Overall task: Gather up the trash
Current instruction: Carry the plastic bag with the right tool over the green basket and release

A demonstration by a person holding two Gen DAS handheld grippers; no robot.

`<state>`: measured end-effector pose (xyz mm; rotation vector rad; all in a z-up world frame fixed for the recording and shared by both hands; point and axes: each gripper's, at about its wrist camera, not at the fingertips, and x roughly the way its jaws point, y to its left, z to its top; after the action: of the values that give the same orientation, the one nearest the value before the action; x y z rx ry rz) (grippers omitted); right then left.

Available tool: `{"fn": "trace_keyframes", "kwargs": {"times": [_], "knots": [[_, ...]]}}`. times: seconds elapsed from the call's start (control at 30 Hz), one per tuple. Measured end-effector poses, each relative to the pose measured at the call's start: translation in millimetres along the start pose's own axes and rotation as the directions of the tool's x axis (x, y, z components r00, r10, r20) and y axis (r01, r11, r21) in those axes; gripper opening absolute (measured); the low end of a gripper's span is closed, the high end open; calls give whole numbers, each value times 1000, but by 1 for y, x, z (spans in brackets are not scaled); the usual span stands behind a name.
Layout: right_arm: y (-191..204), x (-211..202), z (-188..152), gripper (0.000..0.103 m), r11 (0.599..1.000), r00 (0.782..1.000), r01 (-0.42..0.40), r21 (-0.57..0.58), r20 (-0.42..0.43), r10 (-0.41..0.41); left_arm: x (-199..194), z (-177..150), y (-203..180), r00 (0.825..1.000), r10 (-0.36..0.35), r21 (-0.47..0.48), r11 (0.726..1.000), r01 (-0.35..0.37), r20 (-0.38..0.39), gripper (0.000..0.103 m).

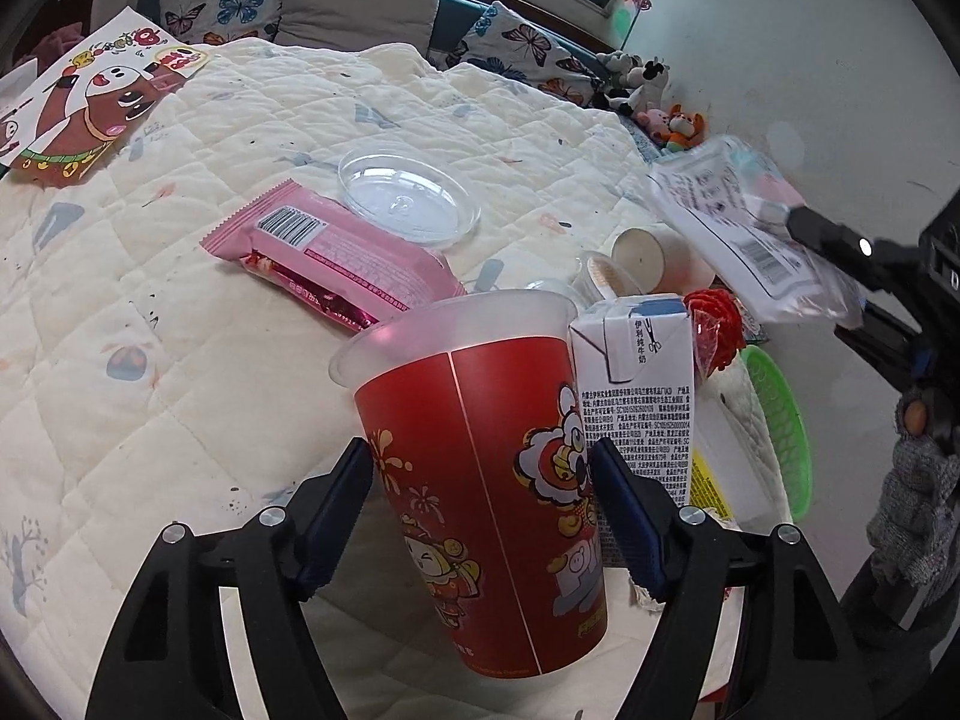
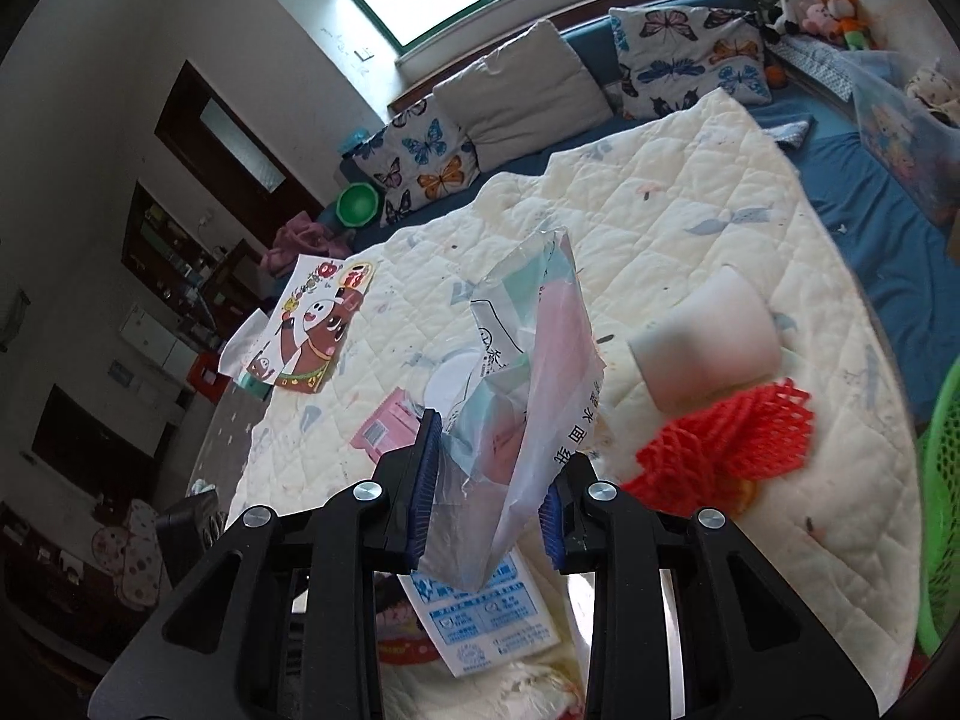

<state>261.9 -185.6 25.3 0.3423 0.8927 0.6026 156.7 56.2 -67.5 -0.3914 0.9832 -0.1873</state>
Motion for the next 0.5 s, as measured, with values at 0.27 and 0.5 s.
{"fn": "trace_keyframes", "kwargs": {"times": [0.27,0.5], "knots": [[-18,-36,-18,30,999,998,49,14,46,-50,-32,-9,7,998,12,-5,1000,-12,56,70],[-41,-58,-32,30,993,991,107,51,71,-111,-74,-7,5,992,21,22,999,-24,124,70]]}}
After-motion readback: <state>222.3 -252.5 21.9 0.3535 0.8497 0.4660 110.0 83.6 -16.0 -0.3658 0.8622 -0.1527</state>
